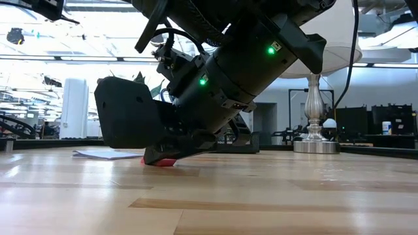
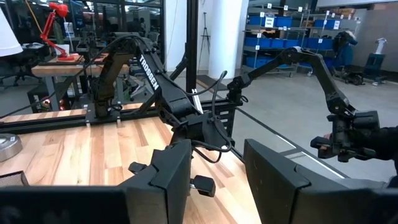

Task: Pick and place office supplies into organizer
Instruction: Put the pink eraser into the desk organizer

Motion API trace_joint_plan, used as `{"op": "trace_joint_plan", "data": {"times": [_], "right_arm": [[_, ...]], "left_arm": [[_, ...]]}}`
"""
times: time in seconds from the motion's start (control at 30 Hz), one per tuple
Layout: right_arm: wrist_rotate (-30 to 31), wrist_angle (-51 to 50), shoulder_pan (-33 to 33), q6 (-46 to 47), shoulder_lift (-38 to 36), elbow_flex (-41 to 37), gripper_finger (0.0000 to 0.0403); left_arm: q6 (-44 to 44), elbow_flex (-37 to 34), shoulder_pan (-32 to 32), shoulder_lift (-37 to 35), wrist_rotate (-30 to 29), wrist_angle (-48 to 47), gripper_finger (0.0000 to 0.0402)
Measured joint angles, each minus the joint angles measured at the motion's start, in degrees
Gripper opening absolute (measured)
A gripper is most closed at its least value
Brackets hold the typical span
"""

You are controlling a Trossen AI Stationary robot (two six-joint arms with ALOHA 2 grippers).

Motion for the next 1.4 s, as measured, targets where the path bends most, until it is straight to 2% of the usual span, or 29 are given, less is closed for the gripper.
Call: {"op": "trace_joint_plan", "data": {"times": [0.97, 1.4], "right_arm": [[1.48, 1.47, 0.07, -1.09, 0.09, -0.03, 0.0077], [0.53, -4.89, -0.09, -3.1, 0.46, 4.33, 0.0077]], "left_arm": [[0.02, 0.0, 0.0, 0.0, -0.32, 0.0, 0.0142], [0.02, 0.0, 0.0, 0.0, -0.24, 0.0, 0.0142]]}}
